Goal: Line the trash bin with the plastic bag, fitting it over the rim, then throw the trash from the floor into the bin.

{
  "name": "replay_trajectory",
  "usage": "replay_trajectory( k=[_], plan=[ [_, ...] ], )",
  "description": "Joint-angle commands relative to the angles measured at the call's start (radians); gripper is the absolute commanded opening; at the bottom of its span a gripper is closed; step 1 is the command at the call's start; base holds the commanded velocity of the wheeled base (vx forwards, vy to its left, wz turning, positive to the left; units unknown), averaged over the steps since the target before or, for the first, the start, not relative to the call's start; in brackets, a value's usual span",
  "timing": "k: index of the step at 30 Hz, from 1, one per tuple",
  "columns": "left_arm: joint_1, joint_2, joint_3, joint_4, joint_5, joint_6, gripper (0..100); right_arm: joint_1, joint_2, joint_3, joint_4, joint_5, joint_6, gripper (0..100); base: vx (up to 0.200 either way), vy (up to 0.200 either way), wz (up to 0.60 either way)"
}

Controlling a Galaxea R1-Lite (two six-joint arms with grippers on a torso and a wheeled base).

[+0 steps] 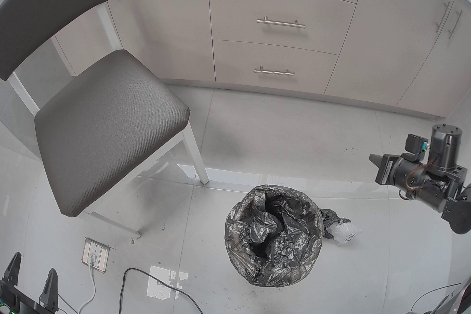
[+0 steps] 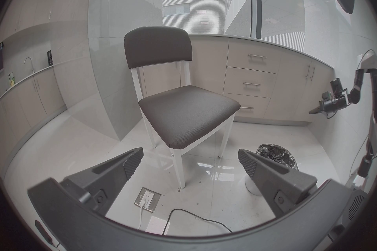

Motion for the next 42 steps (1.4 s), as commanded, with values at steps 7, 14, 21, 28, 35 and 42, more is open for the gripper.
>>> replay_trajectory(
  k=[7, 14, 21, 28, 35, 42],
  plan=[
    [0.0, -0.011, 0.01, 0.0, 0.001, 0.01, 100, -0.111, 0.48, -0.354, -0.042, -0.007, -0.032, 0, 0.0, 0.0, 0.0],
    [0.0, -0.011, 0.01, -0.002, 0.001, 0.01, 100, -0.193, 0.631, -0.48, -0.044, -0.004, -0.083, 0, 0.0, 0.0, 0.0],
    [0.0, -0.011, 0.01, 0.0, 0.001, 0.01, 100, -0.237, 0.711, -0.554, -0.044, 0.0, -0.086, 0, 0.0, 0.0, 0.0],
    [0.0, -0.011, 0.01, -0.002, 0.001, 0.01, 100, -0.279, 0.803, -0.661, -0.031, 0.005, -0.136, 0, 0.0, 0.0, 0.0],
    [0.0, -0.011, 0.01, 0.0, 0.001, 0.01, 100, -0.262, 0.889, -0.742, -0.025, -0.003, -0.136, 0, 0.0, 0.0, 0.0],
    [0.0, -0.011, 0.01, -0.002, 0.001, 0.01, 100, -0.266, 0.899, -0.759, -0.024, -0.001, -0.136, 0, 0.0, 0.0, 0.0]
  ],
)
